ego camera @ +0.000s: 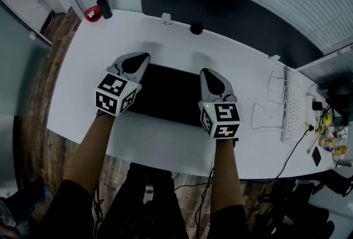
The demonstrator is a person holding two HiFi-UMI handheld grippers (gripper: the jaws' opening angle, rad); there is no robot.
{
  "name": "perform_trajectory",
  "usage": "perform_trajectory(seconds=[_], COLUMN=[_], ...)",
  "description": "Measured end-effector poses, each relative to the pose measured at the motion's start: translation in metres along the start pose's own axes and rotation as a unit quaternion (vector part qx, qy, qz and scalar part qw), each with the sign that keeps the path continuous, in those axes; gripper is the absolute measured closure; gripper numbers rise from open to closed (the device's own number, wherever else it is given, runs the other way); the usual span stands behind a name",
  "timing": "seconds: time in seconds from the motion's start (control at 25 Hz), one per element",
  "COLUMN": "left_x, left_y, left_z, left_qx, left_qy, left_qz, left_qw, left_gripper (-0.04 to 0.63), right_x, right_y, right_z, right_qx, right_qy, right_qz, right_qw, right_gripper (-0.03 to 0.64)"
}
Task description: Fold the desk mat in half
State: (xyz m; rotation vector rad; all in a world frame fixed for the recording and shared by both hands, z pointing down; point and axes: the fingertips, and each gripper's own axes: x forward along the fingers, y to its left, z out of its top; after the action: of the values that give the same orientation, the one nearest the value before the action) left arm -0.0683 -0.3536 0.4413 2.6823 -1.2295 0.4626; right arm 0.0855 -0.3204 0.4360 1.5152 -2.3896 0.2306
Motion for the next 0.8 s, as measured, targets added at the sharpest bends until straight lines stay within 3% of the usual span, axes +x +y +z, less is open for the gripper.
perform_trajectory(seconds=[0.24,0.8], left_x=[-0.025,-0.089], left_y=[-0.016,-0.054], left_z=[0.007,0.019], left_qx=[0.021,0.021], left_qy=[-0.005,-0.018], left_qz=[0.007,0.021], left_qw=[0.9998,0.9994], left_gripper=[0.601,0.601], right_x=[-0.032,-0.107], right_y=[0.002,0.022], right_z=[-0.005,0.017], right_qx=[0.033,0.017], right_qy=[-0.010,-0.038], right_qz=[-0.010,-0.036], right_qw=[0.999,0.998], right_gripper=[0.606,0.606])
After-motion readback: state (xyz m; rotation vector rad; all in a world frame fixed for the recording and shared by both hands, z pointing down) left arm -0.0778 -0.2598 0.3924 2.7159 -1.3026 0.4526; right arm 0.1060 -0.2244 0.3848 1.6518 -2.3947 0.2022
